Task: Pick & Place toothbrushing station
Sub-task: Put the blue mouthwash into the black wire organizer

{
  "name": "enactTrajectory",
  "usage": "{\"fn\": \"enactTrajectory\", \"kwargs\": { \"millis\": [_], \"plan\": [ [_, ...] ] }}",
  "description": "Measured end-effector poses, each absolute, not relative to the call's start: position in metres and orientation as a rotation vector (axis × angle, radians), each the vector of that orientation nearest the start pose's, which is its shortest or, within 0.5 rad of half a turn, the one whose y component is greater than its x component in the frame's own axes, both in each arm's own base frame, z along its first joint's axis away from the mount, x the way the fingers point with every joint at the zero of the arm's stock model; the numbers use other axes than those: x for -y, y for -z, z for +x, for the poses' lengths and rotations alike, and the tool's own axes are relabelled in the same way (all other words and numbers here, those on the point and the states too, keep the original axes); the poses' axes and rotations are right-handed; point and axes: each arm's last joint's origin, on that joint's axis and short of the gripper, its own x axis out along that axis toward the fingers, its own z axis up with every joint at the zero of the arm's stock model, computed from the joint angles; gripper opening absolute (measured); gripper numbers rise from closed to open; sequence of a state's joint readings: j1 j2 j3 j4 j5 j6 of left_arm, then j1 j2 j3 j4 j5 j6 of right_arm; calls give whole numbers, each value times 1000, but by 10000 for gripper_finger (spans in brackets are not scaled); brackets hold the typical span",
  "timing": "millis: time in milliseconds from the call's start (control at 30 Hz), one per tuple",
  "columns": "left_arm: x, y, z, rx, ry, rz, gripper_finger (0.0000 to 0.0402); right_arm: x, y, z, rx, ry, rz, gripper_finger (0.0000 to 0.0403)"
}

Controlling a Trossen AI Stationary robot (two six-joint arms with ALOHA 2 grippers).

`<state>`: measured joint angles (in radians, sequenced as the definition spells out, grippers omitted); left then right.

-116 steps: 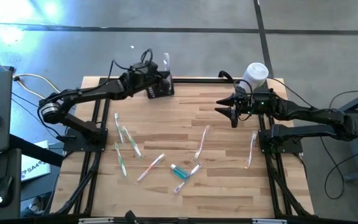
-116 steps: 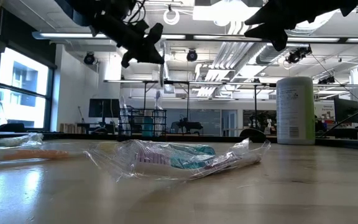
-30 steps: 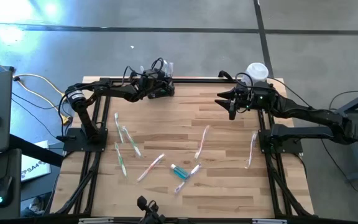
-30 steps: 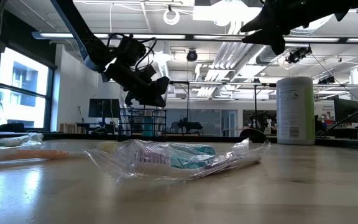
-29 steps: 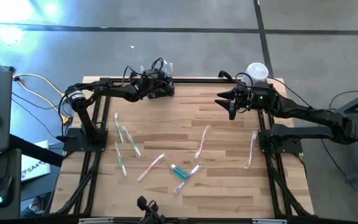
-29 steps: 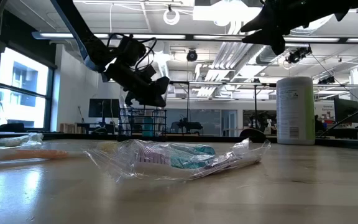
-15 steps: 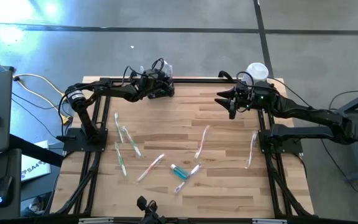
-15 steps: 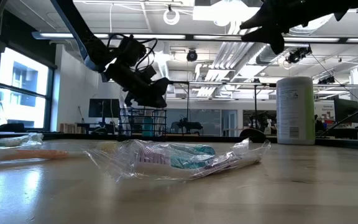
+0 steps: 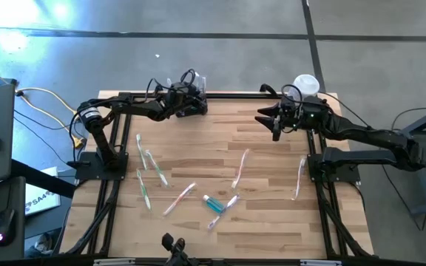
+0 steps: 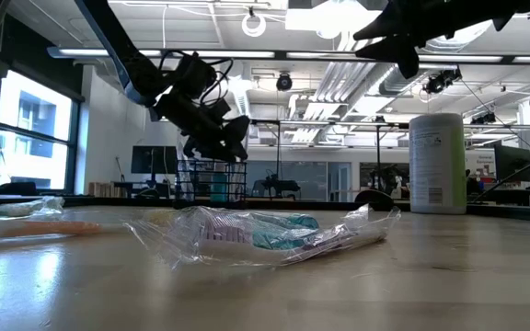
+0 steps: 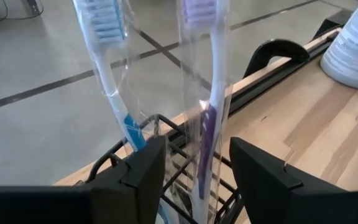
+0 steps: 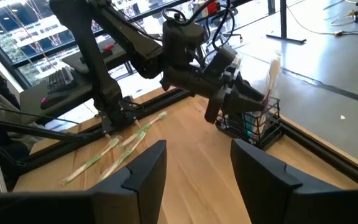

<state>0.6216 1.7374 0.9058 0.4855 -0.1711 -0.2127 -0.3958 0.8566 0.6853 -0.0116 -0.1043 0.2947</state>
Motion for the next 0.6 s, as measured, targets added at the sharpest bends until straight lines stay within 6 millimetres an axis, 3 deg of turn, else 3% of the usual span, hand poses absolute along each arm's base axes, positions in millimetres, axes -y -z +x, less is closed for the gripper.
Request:
{"fn": "enactTrajectory", "kwargs": {
  "millis": [200,600],
  "plan": [
    [-215,-197,293,-225,-783,-279,185,72,-303,180,-133,313,335,171],
    [-198,-239,274,-242,-733,-238,184,72,-303,180,-138,306,304,171]
  ]
}}
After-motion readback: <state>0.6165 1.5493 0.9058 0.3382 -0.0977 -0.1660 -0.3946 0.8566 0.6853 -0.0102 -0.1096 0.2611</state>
